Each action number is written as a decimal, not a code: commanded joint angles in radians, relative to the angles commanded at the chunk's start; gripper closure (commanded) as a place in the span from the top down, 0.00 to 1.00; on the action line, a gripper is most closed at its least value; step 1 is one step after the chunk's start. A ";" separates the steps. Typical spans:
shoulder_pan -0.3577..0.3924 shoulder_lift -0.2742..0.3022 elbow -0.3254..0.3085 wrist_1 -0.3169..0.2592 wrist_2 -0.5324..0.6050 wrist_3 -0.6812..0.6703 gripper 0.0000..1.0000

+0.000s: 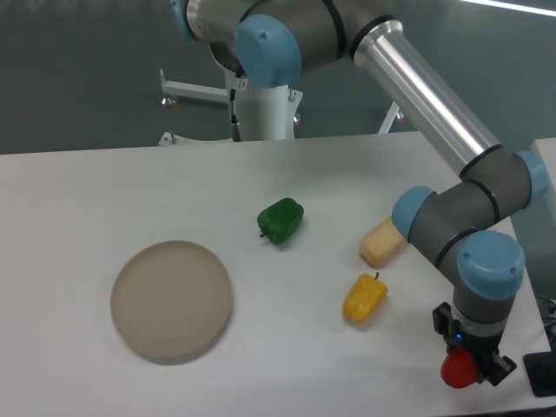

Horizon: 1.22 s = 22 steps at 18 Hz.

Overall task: Place the red pepper on the plate
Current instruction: 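Lift the held red pepper with the gripper and start moving it, then carry the red pepper across the table to above the plate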

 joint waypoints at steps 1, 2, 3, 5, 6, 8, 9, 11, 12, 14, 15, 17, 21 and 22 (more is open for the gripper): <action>-0.002 0.002 -0.003 0.002 -0.002 0.000 0.50; -0.002 0.003 -0.005 0.002 -0.002 -0.002 0.50; -0.002 0.005 -0.005 0.000 -0.002 -0.009 0.50; -0.011 0.008 -0.011 0.000 -0.002 -0.025 0.50; -0.023 0.012 -0.014 -0.002 -0.002 -0.029 0.50; -0.034 0.031 -0.040 -0.003 -0.002 -0.063 0.50; -0.037 0.052 -0.069 -0.003 -0.005 -0.072 0.50; -0.058 0.125 -0.161 -0.009 -0.015 -0.115 0.50; -0.063 0.153 -0.190 -0.017 -0.023 -0.136 0.50; -0.084 0.220 -0.260 -0.029 -0.064 -0.207 0.50; -0.100 0.256 -0.299 -0.031 -0.077 -0.248 0.50; -0.129 0.317 -0.371 -0.029 -0.084 -0.322 0.50; -0.181 0.432 -0.532 -0.005 -0.150 -0.490 0.50; -0.198 0.448 -0.557 0.023 -0.156 -0.539 0.50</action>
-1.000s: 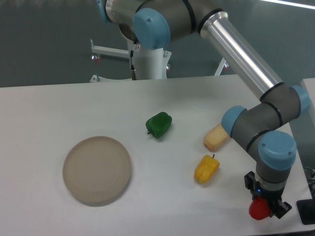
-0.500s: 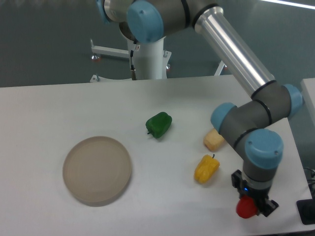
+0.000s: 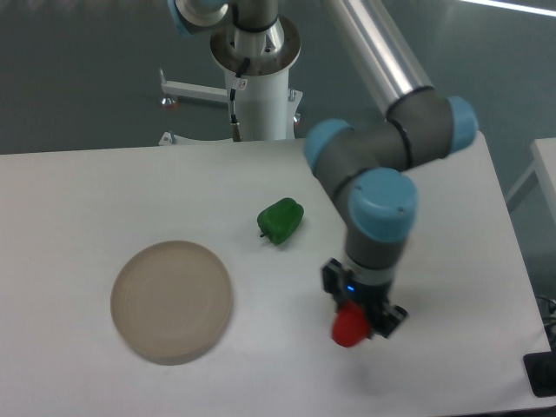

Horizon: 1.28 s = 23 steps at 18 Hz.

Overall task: Place the red pepper on the plate
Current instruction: 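Carry the red pepper across the table to above the plate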

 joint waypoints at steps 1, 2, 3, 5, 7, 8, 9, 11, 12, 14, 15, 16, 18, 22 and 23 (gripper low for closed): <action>-0.017 0.015 -0.028 0.026 0.000 -0.038 0.50; -0.032 0.028 -0.054 0.043 0.000 -0.063 0.50; -0.048 0.037 -0.075 0.054 0.000 -0.085 0.50; -0.078 0.052 -0.106 0.062 0.000 -0.135 0.50; -0.112 0.071 -0.141 0.062 0.001 -0.212 0.50; -0.126 0.075 -0.154 0.063 0.003 -0.243 0.50; -0.143 0.075 -0.161 0.065 0.003 -0.275 0.50; -0.173 0.078 -0.186 0.078 0.009 -0.339 0.50; -0.190 0.078 -0.196 0.092 0.012 -0.373 0.50; -0.219 0.078 -0.218 0.127 0.014 -0.480 0.50; -0.227 0.077 -0.227 0.135 0.014 -0.516 0.50; -0.238 0.077 -0.232 0.135 0.015 -0.542 0.50; -0.247 0.075 -0.235 0.134 0.014 -0.605 0.50; -0.261 0.075 -0.279 0.141 0.015 -0.602 0.50; -0.270 0.075 -0.282 0.141 0.024 -0.588 0.50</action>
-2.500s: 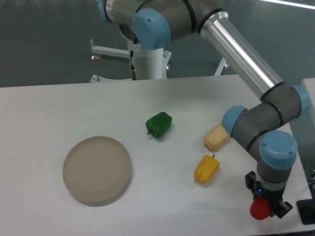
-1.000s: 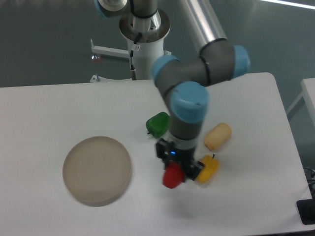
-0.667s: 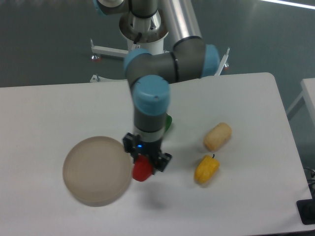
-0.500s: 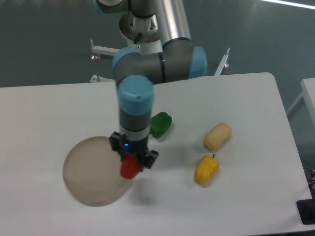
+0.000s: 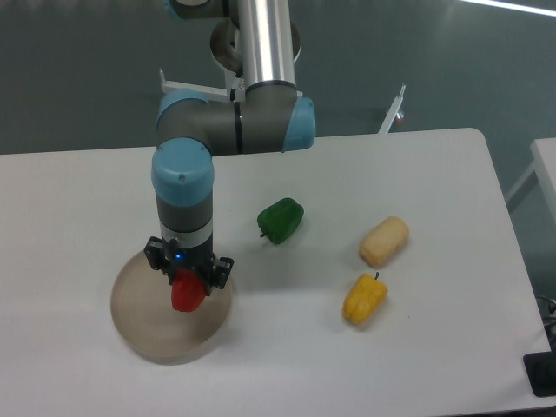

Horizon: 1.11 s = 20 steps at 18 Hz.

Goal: Place the red pepper on the plate

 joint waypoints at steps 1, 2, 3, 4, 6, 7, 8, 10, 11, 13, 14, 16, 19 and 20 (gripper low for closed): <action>-0.017 -0.002 -0.005 0.000 0.030 0.006 0.50; -0.026 -0.009 -0.011 0.002 0.041 0.006 0.50; -0.028 -0.012 -0.012 0.003 0.043 0.005 0.50; -0.031 -0.015 -0.012 0.003 0.043 0.002 0.50; -0.040 -0.021 -0.020 0.003 0.043 0.002 0.50; -0.040 -0.023 -0.023 0.005 0.043 0.000 0.50; -0.041 -0.026 -0.023 0.005 0.043 -0.001 0.50; -0.042 -0.031 -0.023 0.005 0.042 0.005 0.50; -0.042 -0.034 -0.023 0.005 0.042 0.006 0.50; -0.046 -0.040 -0.022 0.005 0.040 0.011 0.50; -0.046 -0.043 -0.022 0.005 0.037 0.014 0.50; -0.046 -0.044 -0.020 0.003 0.034 0.019 0.50; -0.046 -0.046 -0.020 0.003 0.034 0.019 0.50; -0.046 -0.046 -0.018 0.002 0.032 0.019 0.50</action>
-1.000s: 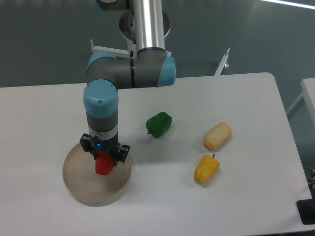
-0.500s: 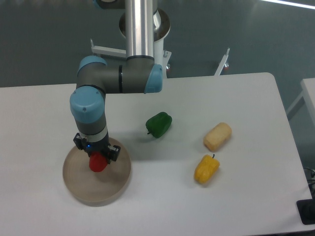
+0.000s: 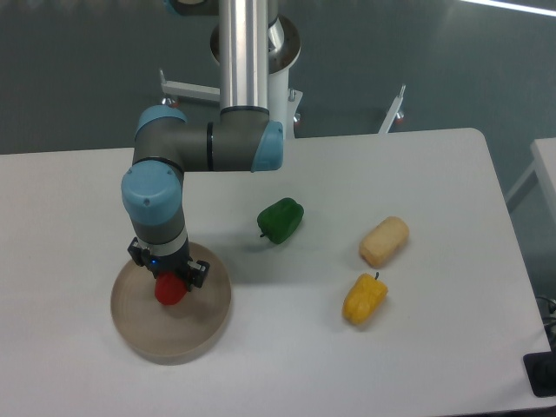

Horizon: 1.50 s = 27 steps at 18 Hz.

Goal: Place the red pepper on the plate

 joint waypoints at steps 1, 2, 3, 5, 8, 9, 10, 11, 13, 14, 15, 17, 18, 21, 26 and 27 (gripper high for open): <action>0.000 0.000 0.000 -0.002 0.000 0.000 0.50; 0.000 0.000 0.000 -0.002 0.000 0.000 0.50; 0.000 0.000 0.000 -0.002 0.000 0.000 0.50; 0.000 -0.002 0.000 -0.002 0.000 0.000 0.50; -0.002 -0.006 0.002 -0.003 0.000 0.000 0.50; -0.002 -0.006 0.002 -0.003 0.000 0.000 0.50; -0.002 -0.006 0.002 -0.003 0.000 -0.002 0.50; -0.002 -0.009 0.002 -0.003 0.000 -0.002 0.50; -0.002 -0.011 0.002 -0.003 0.000 -0.002 0.50; -0.002 -0.011 0.002 -0.003 0.000 -0.002 0.50; -0.002 -0.011 0.002 -0.003 0.000 -0.002 0.50; -0.002 -0.012 0.002 -0.003 0.000 0.000 0.51; -0.002 -0.012 0.002 -0.003 0.000 0.000 0.51; -0.002 -0.011 0.000 -0.003 0.000 0.000 0.53; -0.002 -0.012 -0.002 -0.002 0.000 0.000 0.54; -0.002 -0.012 -0.002 -0.002 0.000 0.000 0.54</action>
